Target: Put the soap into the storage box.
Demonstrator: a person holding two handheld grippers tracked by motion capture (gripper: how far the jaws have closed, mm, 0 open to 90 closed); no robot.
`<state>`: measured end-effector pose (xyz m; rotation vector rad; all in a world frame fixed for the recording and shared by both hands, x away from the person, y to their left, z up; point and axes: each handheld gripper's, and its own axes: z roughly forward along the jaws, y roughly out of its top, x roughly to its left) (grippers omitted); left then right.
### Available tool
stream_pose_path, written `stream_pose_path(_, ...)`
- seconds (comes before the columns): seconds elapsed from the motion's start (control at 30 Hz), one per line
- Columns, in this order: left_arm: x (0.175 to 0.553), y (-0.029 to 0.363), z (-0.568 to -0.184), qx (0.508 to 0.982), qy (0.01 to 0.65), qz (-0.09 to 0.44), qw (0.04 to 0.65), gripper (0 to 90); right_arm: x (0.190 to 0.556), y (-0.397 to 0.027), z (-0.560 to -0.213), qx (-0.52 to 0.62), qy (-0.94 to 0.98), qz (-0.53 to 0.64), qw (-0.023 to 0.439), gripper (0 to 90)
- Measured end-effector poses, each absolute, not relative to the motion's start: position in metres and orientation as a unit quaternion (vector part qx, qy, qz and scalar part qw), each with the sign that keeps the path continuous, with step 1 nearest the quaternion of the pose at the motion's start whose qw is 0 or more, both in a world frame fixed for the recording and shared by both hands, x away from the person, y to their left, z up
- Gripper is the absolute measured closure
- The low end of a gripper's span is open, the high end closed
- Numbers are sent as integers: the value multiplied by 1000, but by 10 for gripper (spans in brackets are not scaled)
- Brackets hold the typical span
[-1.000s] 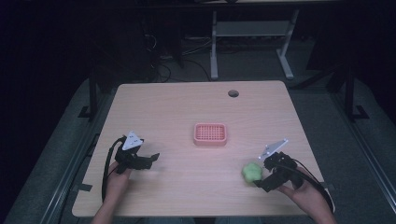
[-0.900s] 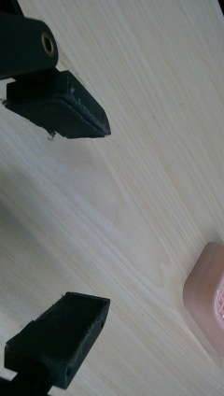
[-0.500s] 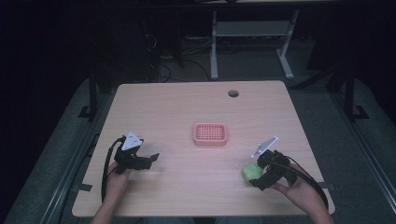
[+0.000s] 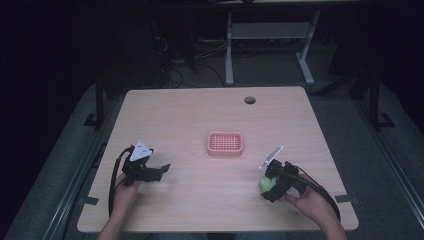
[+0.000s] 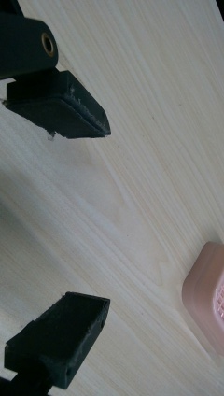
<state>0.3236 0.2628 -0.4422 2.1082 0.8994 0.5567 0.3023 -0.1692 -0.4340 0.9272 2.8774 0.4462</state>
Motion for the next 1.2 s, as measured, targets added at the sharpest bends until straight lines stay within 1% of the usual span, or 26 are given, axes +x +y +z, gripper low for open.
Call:
stream_pose_path(0.4,324,262,-442,824,353,220,384,144,306,-165,-440,309,941,128,40,214)
stream_pose_path(1.2,323,265,-442,824,360,208,386,144,312,-161,-445,311,943,116,32,243)
